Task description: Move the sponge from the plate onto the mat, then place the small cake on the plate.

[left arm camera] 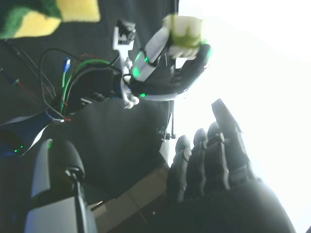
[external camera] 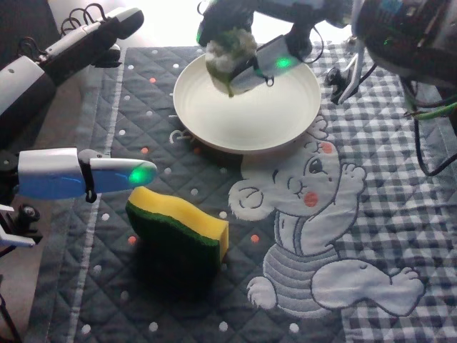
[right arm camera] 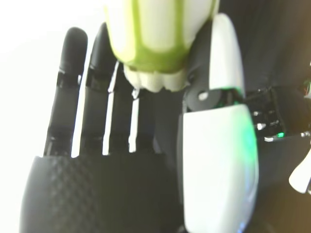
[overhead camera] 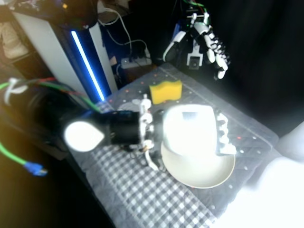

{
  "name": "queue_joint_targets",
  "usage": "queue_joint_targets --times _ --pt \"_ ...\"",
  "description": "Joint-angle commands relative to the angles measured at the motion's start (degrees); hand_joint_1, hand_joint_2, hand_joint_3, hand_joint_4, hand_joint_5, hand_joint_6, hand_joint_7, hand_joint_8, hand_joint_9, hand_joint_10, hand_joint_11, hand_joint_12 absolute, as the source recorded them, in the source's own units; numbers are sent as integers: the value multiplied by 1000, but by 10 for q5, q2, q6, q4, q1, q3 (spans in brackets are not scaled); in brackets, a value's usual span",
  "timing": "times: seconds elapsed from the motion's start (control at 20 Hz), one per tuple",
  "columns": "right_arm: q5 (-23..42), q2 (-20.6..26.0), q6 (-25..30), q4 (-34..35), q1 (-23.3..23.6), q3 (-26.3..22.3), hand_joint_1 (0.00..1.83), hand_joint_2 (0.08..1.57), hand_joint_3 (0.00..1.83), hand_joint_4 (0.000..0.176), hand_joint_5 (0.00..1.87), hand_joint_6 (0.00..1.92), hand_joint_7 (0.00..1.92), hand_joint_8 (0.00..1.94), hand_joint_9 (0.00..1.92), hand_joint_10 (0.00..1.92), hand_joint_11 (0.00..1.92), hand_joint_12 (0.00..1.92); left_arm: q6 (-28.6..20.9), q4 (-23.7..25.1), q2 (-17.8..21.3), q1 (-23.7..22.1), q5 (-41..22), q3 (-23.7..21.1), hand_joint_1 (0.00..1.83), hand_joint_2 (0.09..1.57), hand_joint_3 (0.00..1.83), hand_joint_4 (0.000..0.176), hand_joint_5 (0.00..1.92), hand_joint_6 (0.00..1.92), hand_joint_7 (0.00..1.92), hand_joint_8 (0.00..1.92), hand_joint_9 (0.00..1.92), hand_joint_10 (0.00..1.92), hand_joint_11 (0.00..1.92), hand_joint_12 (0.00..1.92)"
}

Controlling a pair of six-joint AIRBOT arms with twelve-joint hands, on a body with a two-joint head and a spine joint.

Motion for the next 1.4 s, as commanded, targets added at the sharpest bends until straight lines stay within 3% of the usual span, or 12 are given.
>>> queue_joint_targets --times 0.0,0.1,0.55,0.6,0.7,0.75,0.85,0.9,0.95,1.1,1.2,1.35 --pt "43 -2 6 12 5 3 1147 1030 0 0 638 187 617 449 487 739 147 1451 -4 -2 -1 -8 -73 1 865 819 4 20 135 2 67 1 28 1 0 726" --pt "37 0 24 -12 -3 4 1071 995 0 30 511 13 571 143 457 441 91 1320 -4 -1 -1 -9 -74 1 879 821 5 16 126 0 49 0 11 0 0 704" --pt "46 60 85 -89 -13 -7 1014 961 0 8 279 0 300 0 345 0 1 909 -4 -4 1 -4 -81 -1 866 817 3 7 136 4 64 5 48 13 0 775" --pt "66 85 85 -77 -13 -22 940 952 0 11 284 0 326 2 377 6 19 1056 -4 -6 4 -2 -86 -2 851 821 4 7 129 0 66 5 58 16 0 771" --pt "106 126 85 -47 -13 -47 829 975 5 75 265 0 340 1 325 2 0 862 -4 -11 10 2 -96 -5 861 821 5 9 96 1 36 1 41 3 0 639" --pt "127 146 84 -29 -13 -59 848 991 6 53 247 3 289 5 278 4 0 705 -3 -14 13 5 -102 -6 957 790 0 0 154 25 46 5 28 1 0 631" --pt "164 193 50 21 -13 -98 774 984 0 79 233 0 273 1 234 0 0 543 0 -19 19 8 -115 -10 916 782 0 10 193 14 46 0 18 0 0 694" --pt "191 229 17 53 -13 -128 757 989 2 65 220 0 264 0 240 4 0 527 3 -22 23 10 -123 -13 911 780 0 16 192 12 38 0 12 0 0 696" --pt "213 256 -3 75 -13 -153 761 970 0 108 223 1 273 2 234 1 0 482 4 -24 26 12 -130 -16 910 771 0 11 198 7 45 1 25 4 0 773" --pt "286 324 -35 124 -29 -216 821 958 0 129 266 3 318 3 235 0 0 481 5 -38 34 30 -164 -22 916 772 0 32 167 0 54 6 16 3 0 698" --pt "346 345 -39 173 -71 -236 809 975 0 139 304 10 340 9 273 13 0 459 8 -50 36 43 -186 -26 942 790 0 22 76 2 2 0 0 0 0 532" --pt "447 364 -79 284 -177 -271 766 1023 9 107 268 1 327 1 255 2 0 346 10 -59 36 51 -207 -30 911 781 0 68 47 2 5 0 5 1 0 510"
